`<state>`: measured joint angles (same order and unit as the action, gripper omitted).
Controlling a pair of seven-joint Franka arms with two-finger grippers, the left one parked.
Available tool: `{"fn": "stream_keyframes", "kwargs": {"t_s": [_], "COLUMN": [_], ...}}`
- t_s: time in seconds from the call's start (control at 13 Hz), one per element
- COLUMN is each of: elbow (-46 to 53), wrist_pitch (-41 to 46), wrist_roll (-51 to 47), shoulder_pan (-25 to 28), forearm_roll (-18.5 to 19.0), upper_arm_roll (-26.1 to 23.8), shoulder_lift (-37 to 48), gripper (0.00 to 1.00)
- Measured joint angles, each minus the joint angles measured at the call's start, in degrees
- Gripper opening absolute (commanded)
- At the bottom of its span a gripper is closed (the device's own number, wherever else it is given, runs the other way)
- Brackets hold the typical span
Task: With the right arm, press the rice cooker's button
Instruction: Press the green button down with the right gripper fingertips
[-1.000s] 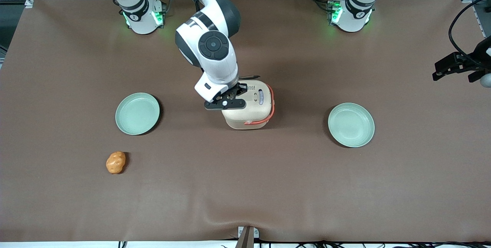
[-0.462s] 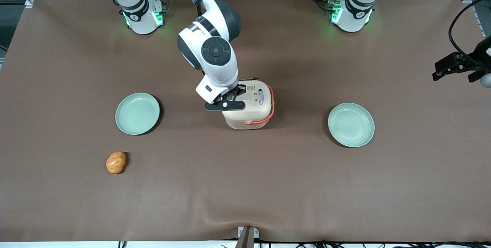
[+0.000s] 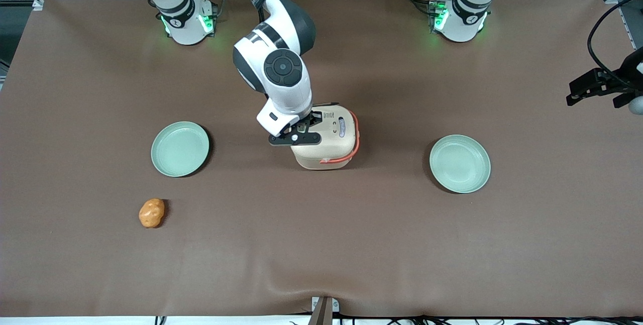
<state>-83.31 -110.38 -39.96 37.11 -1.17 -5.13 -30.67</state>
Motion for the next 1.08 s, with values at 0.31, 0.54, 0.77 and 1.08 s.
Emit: {"fn": "stream_keyframes", "kwargs": {"t_s": [0.31,0.54,0.77,1.08], "elbow": [-0.2,-0.2,-0.6,-1.0], "wrist_pitch": [-0.4,-0.5,-1.2,-2.0], "wrist_roll": [-0.1,-0.1,-0.1,-0.2], "shoulder_pan": [0.0,0.0,0.1,0.1], "forearm_roll": [0.0,0.0,0.0,0.0], "upper_arm_roll": [0.0,0.0,0.0,0.0], "shoulder_lift": [0.0,0.0,-0.1,-0.1], "gripper": [0.0,0.0,0.0,0.0]}}
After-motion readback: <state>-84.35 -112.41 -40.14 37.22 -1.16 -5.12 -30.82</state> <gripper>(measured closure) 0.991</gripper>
